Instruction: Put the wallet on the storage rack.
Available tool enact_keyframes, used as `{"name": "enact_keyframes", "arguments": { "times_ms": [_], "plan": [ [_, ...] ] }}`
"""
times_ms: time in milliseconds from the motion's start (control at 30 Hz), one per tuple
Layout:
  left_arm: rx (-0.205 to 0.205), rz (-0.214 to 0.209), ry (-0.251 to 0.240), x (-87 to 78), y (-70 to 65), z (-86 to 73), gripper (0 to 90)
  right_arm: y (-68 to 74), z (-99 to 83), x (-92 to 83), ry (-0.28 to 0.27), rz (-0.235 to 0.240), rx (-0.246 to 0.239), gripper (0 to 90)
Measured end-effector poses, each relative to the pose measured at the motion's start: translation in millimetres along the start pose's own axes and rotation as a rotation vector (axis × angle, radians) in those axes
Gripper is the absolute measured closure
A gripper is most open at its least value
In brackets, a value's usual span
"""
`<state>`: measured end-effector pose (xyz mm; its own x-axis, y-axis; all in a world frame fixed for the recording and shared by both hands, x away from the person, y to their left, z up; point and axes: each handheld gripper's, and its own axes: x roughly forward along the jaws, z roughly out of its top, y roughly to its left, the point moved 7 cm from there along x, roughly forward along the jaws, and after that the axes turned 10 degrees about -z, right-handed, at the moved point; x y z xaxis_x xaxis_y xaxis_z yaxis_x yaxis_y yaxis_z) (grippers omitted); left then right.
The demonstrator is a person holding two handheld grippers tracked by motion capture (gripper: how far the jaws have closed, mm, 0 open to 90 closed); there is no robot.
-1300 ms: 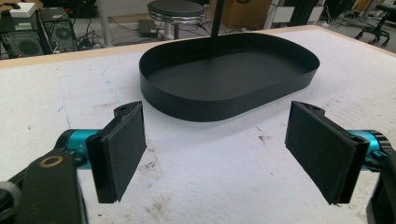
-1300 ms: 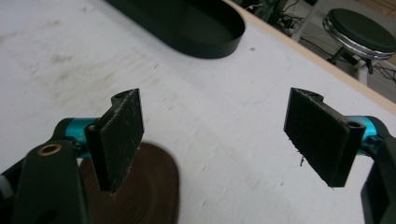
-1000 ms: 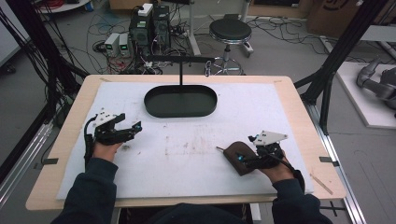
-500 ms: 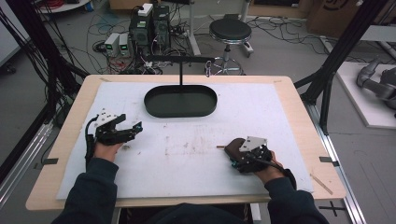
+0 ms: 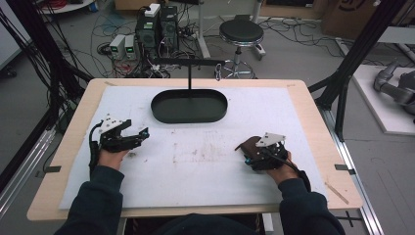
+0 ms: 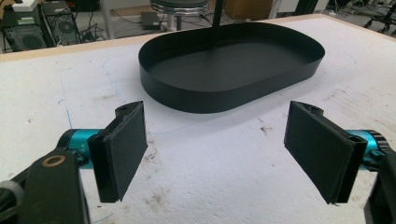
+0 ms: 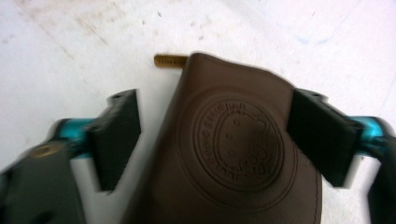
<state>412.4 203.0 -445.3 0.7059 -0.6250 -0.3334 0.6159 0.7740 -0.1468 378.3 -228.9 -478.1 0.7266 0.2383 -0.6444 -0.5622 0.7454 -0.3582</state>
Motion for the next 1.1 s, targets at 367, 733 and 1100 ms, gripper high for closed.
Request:
{"name": "enact_keyframes", "arguments": {
  "times_ms": [367,733,1100],
  "plan": [
    [0.001,0.0,0.002,0.4,-0.5,-0.2,21.4,6.2,-0.2,-1.7,0.086,-0.075,-0.123,44.6],
    [-0.01,-0.002,-0.003,0.1,1.0,-0.2,21.4,-3.9,10.3,-16.5,0.014,-0.037,-0.017,74.9],
    [-0.01,-0.001,-0.001,0.2,1.6,-0.5,21.4,-14.0,20.0,-33.2,-0.1,0.137,0.181,78.8]
  ]
}}
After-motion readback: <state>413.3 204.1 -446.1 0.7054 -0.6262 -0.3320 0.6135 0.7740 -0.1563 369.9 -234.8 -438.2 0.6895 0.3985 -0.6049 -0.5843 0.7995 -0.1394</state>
